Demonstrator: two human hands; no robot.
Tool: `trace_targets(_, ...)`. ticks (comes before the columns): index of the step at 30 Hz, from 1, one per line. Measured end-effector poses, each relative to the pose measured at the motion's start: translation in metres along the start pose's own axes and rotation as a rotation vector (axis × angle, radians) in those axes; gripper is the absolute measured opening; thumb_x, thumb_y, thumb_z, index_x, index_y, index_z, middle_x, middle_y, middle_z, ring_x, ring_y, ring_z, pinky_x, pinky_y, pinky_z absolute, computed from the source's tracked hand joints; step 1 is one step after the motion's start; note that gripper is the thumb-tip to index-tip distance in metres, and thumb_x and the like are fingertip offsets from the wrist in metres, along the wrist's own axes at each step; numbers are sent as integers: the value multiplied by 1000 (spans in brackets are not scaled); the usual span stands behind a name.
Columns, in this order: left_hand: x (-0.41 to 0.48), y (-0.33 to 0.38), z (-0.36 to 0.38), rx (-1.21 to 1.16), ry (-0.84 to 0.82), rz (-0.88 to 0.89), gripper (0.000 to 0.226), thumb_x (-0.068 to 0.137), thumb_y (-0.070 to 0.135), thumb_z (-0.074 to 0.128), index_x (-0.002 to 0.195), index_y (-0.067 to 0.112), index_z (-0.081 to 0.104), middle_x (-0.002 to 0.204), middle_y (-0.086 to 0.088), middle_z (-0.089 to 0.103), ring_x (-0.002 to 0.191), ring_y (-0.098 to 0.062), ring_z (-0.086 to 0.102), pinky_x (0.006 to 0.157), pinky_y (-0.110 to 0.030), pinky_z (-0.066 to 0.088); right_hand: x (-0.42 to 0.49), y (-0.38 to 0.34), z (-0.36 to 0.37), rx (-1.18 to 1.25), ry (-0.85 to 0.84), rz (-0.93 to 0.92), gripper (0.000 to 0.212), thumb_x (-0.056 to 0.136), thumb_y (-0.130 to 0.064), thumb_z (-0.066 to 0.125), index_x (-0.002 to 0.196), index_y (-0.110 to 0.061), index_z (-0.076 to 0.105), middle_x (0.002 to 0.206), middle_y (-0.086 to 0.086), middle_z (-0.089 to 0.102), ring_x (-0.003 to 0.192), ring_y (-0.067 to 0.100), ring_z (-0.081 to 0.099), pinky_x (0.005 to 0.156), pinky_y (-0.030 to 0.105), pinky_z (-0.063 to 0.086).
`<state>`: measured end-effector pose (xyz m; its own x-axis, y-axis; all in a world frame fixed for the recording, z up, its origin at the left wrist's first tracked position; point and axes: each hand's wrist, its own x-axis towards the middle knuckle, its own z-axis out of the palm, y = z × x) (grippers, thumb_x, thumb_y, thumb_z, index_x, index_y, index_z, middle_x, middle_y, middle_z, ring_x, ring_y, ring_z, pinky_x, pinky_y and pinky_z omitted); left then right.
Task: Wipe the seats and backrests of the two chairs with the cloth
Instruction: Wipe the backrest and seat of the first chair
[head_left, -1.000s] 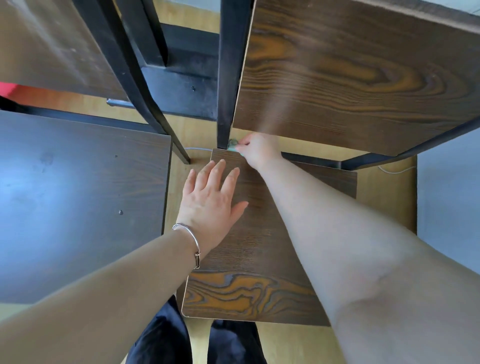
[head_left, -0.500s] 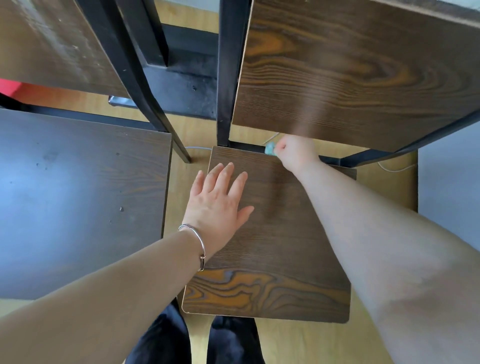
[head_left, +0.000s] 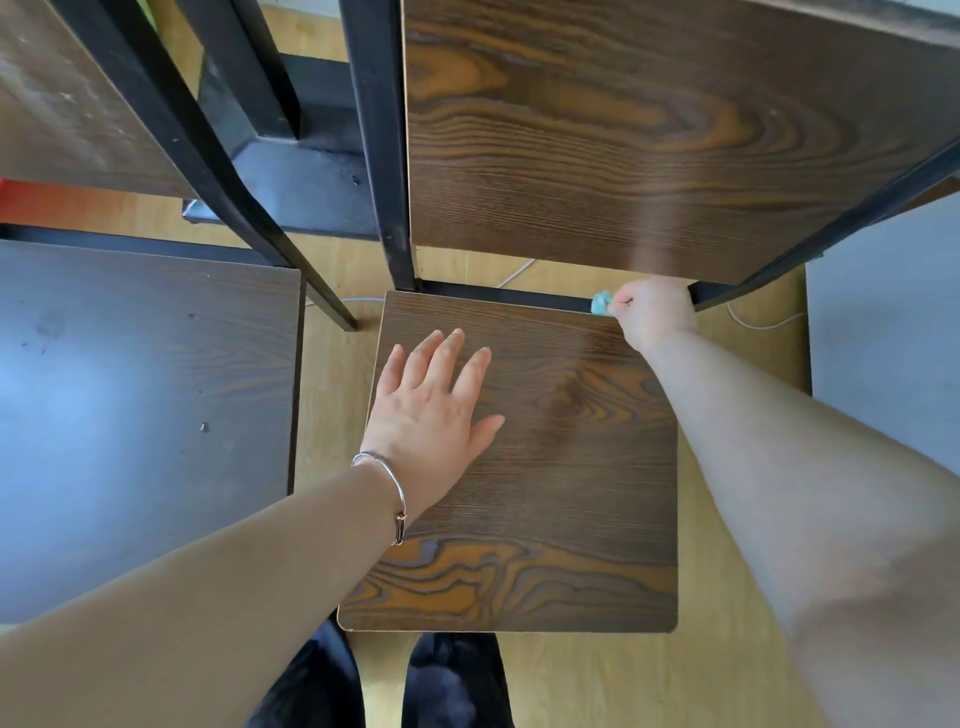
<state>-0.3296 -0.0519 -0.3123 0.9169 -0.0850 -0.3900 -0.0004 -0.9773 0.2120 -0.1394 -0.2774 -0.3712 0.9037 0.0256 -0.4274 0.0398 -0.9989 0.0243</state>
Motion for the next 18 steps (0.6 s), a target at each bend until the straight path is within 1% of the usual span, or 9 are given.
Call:
trace_targets(2,-1,0,0,0,5,4,70,96,61,26,153,26,9,161,-6,9,149,-26,5,121,-48,9,-5,1,0,86,17,-9,25,99,-26,58,111,-10,73,105,12,68,96,29,59,75,28,45)
trace_targets(5,-5,-2,1,-1,16,0,69,95,60,27,153,26,11,161,-6,12,149,-26,7,121,-48,9,-8,-4,-2,155,4,-13,28,99,-29,58,118,-13,69,115,11,66,105,30,57,83,32,47)
trace_targets(7,-7,-5,1,3,19,2,69,96,60,27,153,26,11,161,-6,12,149,-26,7,121,-48,9,-9,-13,-5,153,-22,-40,28,99,-30,57,118,-14,69,115,10,66,104,28,58,85,34,48)
trace_targets(9,-11,-8,2,-1,20,-3,69,96,61,26,153,26,10,161,-6,11,149,-26,7,121,-48,9,-11,-26,-6,148,-48,-78,28,99,-31,56,118,-15,69,114,9,67,102,26,58,81,31,46)
trace_targets(11,-15,-12,2,-12,27,-15,69,96,61,25,153,26,10,161,-6,10,149,-26,6,121,-48,8,-12,-45,-5,219,-71,-113,29,97,-33,58,118,-17,70,117,6,66,105,24,57,80,28,41)
trace_targets(14,-22,-19,5,-24,30,-30,69,96,60,26,153,26,9,161,-5,9,149,-25,6,121,-48,8,-16,-79,0,367,-123,-187,30,94,-35,62,119,-20,70,122,1,65,106,18,56,81,25,36)
trace_targets(16,-26,-26,9,-20,34,-40,69,96,60,26,153,27,9,162,-5,9,149,-25,6,121,-48,9,-19,-104,5,434,-135,-227,31,94,-36,63,120,-20,70,125,0,64,102,13,53,83,24,37)
trace_targets(18,-28,-33,13,-12,32,-55,68,96,60,26,153,27,8,162,-5,9,149,-26,5,121,-49,9,-21,-125,9,493,-127,-245,33,93,-37,65,121,-20,70,125,0,64,101,12,53,85,25,40)
